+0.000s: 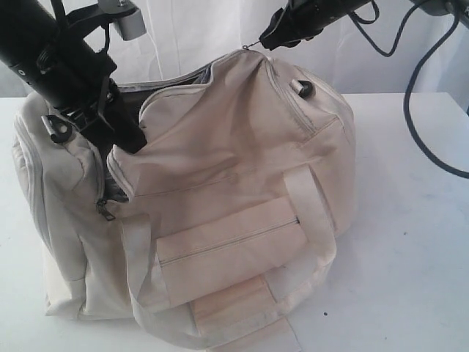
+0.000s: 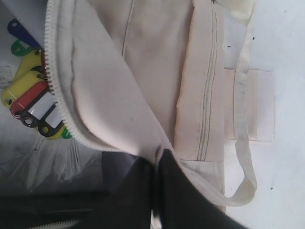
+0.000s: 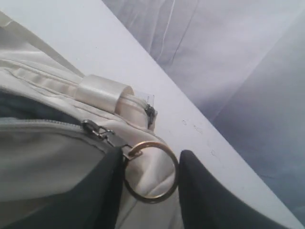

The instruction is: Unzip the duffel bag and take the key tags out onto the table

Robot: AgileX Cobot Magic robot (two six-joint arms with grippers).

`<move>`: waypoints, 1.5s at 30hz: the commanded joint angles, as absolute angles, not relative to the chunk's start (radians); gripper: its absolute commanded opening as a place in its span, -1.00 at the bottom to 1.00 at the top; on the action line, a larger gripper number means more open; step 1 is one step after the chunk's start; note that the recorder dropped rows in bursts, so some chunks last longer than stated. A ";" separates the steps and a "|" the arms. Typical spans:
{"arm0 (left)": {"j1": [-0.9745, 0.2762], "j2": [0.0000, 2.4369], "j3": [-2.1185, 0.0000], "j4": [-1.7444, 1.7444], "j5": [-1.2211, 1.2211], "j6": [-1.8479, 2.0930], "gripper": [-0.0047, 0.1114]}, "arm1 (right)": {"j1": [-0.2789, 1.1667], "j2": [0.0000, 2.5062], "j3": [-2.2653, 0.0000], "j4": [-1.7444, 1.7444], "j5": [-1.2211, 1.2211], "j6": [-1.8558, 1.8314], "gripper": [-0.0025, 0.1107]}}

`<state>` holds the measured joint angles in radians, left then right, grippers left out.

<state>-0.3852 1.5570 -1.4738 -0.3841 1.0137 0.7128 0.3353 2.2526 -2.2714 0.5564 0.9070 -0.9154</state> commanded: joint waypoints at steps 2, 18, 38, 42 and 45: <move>-0.391 1.555 -1.478 -0.388 1.046 0.702 -0.92 | 0.302 2.234 -2.282 0.473 0.875 -0.845 -0.96; -0.391 1.555 -1.478 -0.388 1.021 0.685 -0.92 | 0.296 2.220 -2.282 0.363 1.046 -0.768 -0.96; -0.391 1.555 -1.478 -0.404 0.985 0.665 -0.92 | 0.296 2.174 -2.282 0.385 1.221 -0.731 -0.96; -0.391 1.555 -1.478 -0.411 0.984 0.663 -0.92 | 0.296 2.156 -2.282 0.408 1.221 -0.698 -0.96; -0.391 1.555 -1.478 -0.411 0.980 0.661 -0.92 | 0.296 2.151 -2.279 0.413 1.221 -0.659 -0.96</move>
<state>-0.3852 1.5570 -1.4738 -0.3901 0.9738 0.6707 0.3082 2.1702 -2.2714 0.4068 1.2083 -0.6976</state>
